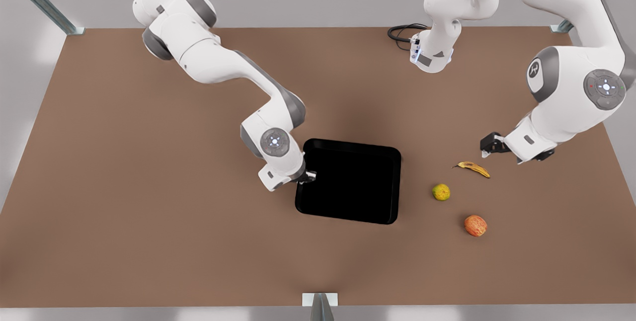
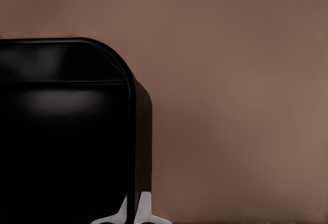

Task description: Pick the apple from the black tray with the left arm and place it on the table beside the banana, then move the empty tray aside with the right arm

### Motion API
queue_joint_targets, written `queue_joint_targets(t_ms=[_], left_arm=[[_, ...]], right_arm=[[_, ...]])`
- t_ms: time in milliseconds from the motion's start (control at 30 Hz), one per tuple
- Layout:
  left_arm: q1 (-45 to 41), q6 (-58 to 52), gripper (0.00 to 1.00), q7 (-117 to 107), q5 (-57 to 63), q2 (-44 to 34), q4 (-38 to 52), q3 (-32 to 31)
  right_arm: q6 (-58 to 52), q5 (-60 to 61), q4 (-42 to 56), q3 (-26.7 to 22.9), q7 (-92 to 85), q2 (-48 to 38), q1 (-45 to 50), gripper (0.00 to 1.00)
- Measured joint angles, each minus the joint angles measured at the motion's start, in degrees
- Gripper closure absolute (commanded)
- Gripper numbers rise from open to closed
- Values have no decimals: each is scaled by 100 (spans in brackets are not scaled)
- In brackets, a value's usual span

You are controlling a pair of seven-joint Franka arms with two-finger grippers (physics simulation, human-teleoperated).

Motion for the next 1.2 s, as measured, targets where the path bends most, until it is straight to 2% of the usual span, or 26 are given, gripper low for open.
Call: queue_joint_targets(t_ms=[200, 567, 800, 1200], left_arm=[[1, 23, 0, 20, 7, 31, 3, -3], [0, 60, 0, 42, 40, 42, -3, -9], [1, 109, 0, 51, 33, 44, -13, -9], [1, 129, 0, 60, 24, 38, -13, -9]], right_arm=[[-1025, 87, -23, -219, -476, -284, -143, 88], [-2540, 285, -21, -1316, -1911, -1056, -366, 88], [-2902, 335, -23, -2349, -3117, -1169, -376, 88], [-3036, 449, -22, -3475, -5196, -1287, -523, 88]])
